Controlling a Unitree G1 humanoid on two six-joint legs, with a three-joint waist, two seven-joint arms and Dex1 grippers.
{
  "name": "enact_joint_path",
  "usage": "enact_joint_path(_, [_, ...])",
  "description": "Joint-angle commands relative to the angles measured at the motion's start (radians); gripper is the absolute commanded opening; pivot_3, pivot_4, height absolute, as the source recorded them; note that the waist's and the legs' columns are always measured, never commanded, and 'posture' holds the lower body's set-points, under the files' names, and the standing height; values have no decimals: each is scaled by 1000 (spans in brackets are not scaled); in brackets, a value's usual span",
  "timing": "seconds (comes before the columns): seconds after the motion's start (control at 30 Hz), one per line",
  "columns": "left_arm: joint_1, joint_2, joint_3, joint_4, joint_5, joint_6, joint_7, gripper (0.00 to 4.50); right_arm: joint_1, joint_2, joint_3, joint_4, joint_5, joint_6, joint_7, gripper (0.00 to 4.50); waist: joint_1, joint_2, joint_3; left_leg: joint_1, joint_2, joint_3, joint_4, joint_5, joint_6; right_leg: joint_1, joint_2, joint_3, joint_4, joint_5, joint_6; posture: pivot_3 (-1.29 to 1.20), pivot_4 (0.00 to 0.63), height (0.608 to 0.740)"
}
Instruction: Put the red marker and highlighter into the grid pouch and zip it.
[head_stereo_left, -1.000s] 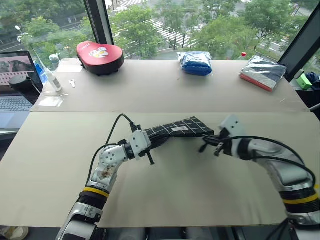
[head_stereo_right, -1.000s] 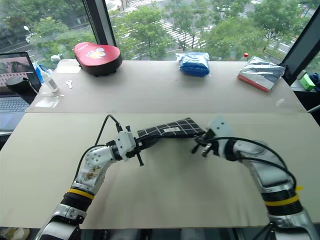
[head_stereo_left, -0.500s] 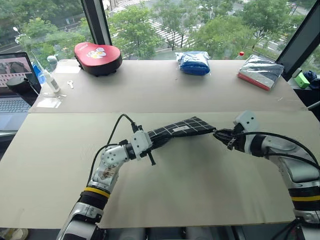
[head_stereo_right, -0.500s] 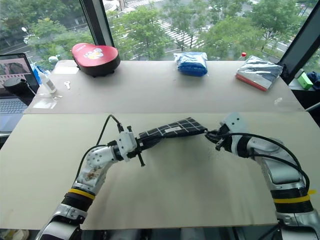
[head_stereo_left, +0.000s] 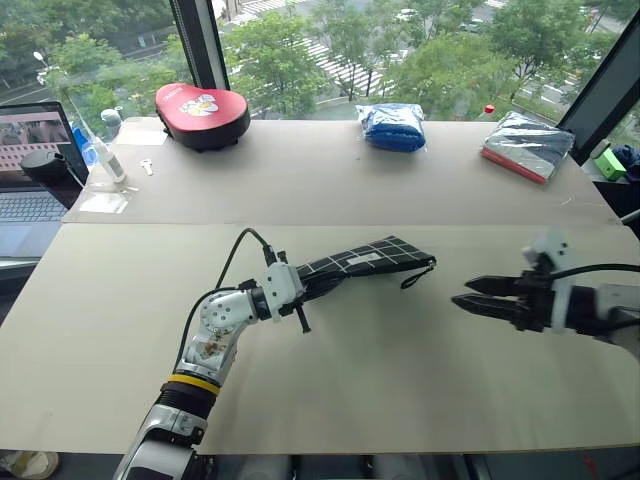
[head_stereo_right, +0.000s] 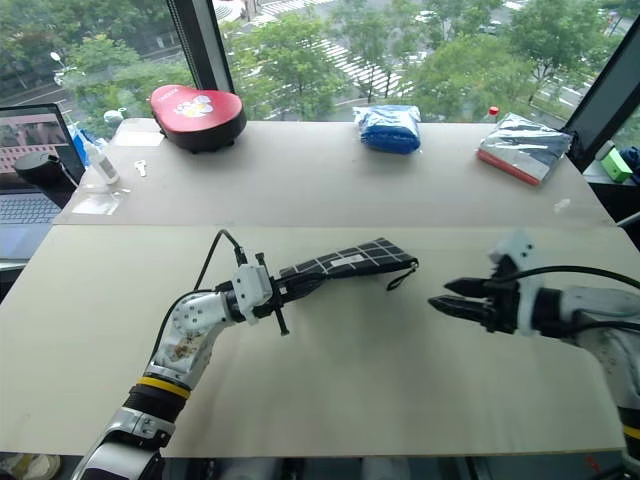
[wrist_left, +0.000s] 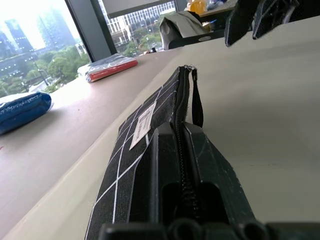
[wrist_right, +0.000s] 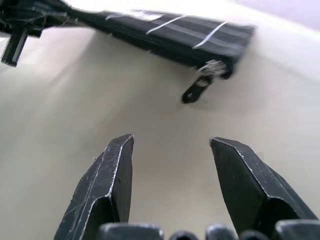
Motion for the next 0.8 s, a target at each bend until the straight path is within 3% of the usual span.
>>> enact_joint_path(0.03, [-36,12,-12,3,-30,-53,-77,0,48,-30,-114,0,43,-13,54,2706,0,0,0,0,0,0,0,0,0,0,0,0,0,0,0,0,150,740])
enact_joint_path(0.23, [-96,18,-24,108,-15,-124,-170,0,91,-4,-102,-6,5,-55,13,2706,-2,0,0,1,0,1,0,0,0,1,0,1,0,0,0,0,150,740])
enact_joint_path(0.57, [-93,-1,0,96,-81,-40,-197,3317,95,7,-70,-7,-16,-69,-22,2727,-4,0,0,1,0,1,0,0,0,1,0,1,0,0,0,0,150,740])
enact_joint_path(0.6, [-81,4,12,30,-143,74,-184,3639,87,3,-69,2,-17,-70,-19,2727,-4,0,0,1,0,0,0,0,0,1,0,1,0,0,0,0,150,740])
enact_joint_path(0.8, [1,107,165,-276,-443,703,35,3639,40,-21,-64,95,-40,-96,4,2727,-11,0,0,1,1,0,1,0,0,0,0,1,1,0,1,0,150,740])
